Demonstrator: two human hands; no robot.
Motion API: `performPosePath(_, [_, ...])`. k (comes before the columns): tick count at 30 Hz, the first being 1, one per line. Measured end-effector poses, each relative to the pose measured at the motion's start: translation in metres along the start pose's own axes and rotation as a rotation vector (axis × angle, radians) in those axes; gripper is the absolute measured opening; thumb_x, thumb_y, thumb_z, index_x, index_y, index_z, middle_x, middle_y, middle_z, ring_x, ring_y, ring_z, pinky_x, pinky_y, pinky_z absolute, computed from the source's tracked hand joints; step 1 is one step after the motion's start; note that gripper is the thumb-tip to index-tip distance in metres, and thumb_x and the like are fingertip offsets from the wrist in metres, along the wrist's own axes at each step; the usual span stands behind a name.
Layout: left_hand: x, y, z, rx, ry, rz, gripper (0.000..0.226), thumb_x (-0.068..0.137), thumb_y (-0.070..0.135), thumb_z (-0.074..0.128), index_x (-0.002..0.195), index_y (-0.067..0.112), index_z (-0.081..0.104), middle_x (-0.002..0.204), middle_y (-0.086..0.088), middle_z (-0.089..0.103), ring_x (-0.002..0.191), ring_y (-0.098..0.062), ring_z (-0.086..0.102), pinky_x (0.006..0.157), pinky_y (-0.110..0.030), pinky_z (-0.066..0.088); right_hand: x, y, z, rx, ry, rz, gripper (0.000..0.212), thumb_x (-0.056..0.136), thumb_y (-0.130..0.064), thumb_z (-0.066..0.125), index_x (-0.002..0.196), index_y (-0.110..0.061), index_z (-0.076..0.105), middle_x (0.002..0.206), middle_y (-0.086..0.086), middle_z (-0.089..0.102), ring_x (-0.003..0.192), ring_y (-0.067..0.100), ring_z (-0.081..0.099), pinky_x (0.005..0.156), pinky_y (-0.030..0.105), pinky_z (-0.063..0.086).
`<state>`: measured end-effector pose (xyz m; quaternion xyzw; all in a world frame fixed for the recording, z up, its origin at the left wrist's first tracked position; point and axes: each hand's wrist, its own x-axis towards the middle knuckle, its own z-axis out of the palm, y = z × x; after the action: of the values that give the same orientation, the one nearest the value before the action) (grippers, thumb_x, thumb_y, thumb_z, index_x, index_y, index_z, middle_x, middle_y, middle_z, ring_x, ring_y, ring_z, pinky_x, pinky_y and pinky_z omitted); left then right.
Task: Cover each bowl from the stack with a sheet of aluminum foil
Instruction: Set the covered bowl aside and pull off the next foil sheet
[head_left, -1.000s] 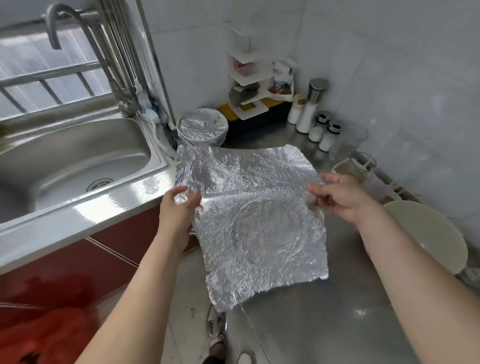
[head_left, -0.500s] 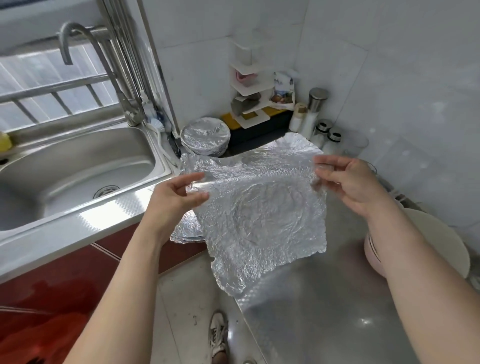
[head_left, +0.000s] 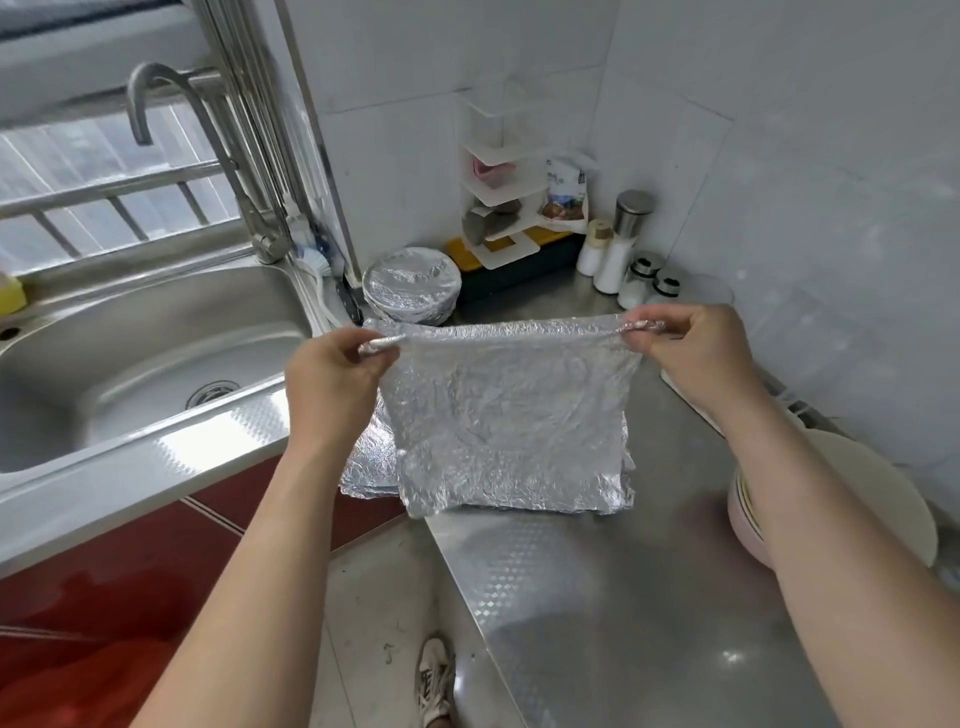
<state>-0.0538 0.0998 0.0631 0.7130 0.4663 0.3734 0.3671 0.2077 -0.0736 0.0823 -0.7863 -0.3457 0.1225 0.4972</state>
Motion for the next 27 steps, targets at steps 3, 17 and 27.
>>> performPosePath(3, [0.01, 0.012, 0.001, -0.078, 0.096, 0.101, 0.01, 0.082, 0.02, 0.077, 0.084, 0.029, 0.072, 0.075, 0.017, 0.063, 0.067, 0.0, 0.055, 0.065, -0.019, 0.043, 0.005, -0.008, -0.005, 0.096, 0.078, -0.031, 0.024, 0.081, -0.01, 0.074, 0.088, -0.032, 0.074, 0.072, -0.019, 0.069, 0.063, 0.012, 0.055, 0.066, 0.033, 0.047])
performPosePath(17, [-0.063, -0.059, 0.029, -0.611, -0.159, -0.551, 0.042, 0.089, -0.014, 0.049, 0.103, 0.019, 0.071, 0.111, -0.006, 0.066, 0.101, -0.022, 0.067, 0.095, -0.034, 0.051, -0.056, 0.092, 0.03, 0.446, 0.04, 0.433, 0.051, 0.078, 0.01, 0.069, 0.113, -0.022, 0.052, 0.083, -0.007, 0.069, 0.075, 0.006, 0.065, 0.069, 0.02, 0.051])
performPosePath(27, [-0.074, -0.114, 0.076, -0.301, -0.044, -0.66, 0.037, 0.087, 0.016, 0.065, 0.119, 0.028, 0.051, 0.095, -0.004, 0.06, 0.076, -0.028, 0.066, 0.076, -0.051, 0.058, -0.076, 0.165, 0.07, -0.001, 0.028, 0.568, 0.038, 0.075, -0.007, 0.073, 0.107, -0.02, 0.059, 0.089, 0.003, 0.071, 0.076, 0.019, 0.064, 0.075, 0.036, 0.051])
